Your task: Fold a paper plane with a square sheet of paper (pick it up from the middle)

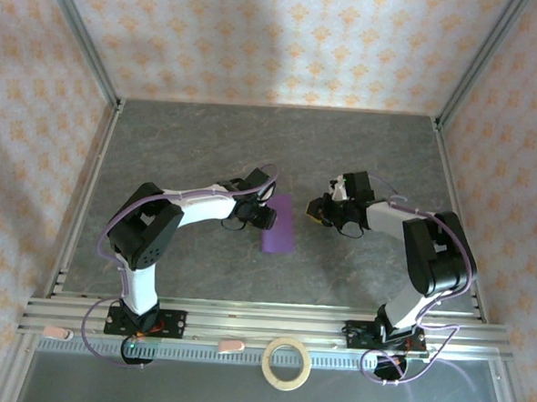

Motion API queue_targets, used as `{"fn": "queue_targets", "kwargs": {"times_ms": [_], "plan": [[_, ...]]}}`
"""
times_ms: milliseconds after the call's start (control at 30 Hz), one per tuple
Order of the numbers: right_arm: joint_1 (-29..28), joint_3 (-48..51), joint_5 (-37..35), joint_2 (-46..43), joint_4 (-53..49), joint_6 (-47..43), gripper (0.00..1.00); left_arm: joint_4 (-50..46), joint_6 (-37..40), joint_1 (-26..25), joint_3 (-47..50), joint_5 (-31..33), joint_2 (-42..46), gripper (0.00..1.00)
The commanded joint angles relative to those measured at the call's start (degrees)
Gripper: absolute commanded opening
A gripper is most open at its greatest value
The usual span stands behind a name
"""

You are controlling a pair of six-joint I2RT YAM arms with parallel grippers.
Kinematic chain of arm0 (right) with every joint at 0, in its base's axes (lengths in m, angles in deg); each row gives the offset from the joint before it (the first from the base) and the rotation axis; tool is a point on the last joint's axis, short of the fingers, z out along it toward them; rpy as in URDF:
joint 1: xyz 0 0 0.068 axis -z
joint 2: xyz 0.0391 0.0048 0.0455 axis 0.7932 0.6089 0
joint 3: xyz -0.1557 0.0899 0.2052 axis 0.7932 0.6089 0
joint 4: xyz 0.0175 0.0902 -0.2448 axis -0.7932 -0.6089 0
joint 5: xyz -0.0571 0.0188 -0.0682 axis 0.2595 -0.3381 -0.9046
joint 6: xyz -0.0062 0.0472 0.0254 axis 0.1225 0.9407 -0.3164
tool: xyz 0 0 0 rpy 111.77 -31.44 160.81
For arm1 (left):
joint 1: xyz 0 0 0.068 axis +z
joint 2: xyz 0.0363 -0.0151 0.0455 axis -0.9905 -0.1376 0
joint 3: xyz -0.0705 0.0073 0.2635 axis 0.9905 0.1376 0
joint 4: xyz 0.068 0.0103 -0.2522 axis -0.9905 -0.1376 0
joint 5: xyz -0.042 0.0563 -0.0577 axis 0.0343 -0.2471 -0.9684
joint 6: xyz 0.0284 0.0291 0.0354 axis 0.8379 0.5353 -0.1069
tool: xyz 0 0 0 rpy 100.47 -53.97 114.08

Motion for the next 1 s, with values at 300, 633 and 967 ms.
{"fn": "queue_targets", "kwargs": {"times_ms": [300, 633, 967], "plan": [[-0.69, 1.03, 0.64, 0.81, 1.57, 0.62, 0.19, -0.95, 1.09, 0.97, -0.99, 3.16, -2.37, 0.52], [-0.80, 0.87, 0.69, 0.82, 1.57, 0.60, 0.19, -0.55, 0.41, 1.05, -0.72, 3.47, -2.38, 0.49], [-0.97, 1.03, 0.77, 0.99, 1.75, 0.81, 0.19, -1.49, 2.52, 1.02, -1.57, 3.87, -4.13, 0.54]]}}
